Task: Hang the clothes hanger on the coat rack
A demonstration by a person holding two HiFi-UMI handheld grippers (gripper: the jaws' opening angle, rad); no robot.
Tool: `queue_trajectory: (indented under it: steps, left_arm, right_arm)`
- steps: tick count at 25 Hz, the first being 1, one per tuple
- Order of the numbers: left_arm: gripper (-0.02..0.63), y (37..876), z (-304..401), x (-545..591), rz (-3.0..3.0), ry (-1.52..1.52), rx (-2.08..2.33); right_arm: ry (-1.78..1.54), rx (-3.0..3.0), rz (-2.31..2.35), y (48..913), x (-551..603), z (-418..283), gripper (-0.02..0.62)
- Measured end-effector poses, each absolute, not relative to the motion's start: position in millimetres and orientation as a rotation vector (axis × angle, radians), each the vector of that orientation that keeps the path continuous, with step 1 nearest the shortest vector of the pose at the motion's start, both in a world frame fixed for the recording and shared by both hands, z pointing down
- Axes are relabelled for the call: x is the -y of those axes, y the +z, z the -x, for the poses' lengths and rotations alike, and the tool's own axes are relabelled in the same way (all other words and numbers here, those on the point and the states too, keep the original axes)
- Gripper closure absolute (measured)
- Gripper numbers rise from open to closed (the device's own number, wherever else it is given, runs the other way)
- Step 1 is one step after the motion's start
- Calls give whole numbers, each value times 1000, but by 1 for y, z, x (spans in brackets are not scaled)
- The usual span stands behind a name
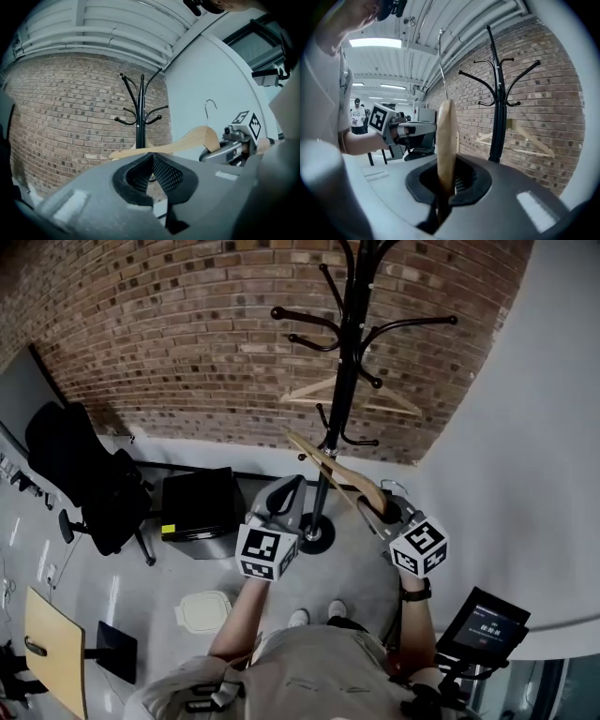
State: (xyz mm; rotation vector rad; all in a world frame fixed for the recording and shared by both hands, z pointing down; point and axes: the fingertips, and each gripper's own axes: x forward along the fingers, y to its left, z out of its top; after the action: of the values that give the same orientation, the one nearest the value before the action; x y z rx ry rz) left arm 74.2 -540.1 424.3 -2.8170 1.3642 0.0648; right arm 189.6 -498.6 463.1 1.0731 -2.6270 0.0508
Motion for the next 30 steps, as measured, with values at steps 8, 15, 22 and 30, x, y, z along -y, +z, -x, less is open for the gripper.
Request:
queue_trajectory:
  steps: [8, 15, 22, 30]
  left_arm:
    - [604, 395, -69, 531, 2769, 112, -1379]
    - [604, 374, -83, 558, 2742, 113, -1385]
    - [604, 349, -106, 559, 2738, 149, -1365]
    - [603, 354, -115, 557, 2752, 117, -1362]
  right_arm:
    - [18, 2674, -830, 373, 529, -211, 592]
    - [-91, 2733, -578, 273, 575, -204, 593]
    - [-143, 2753, -482, 204, 605, -201, 592]
    - [-110, 2688, -203, 169, 598, -187, 592]
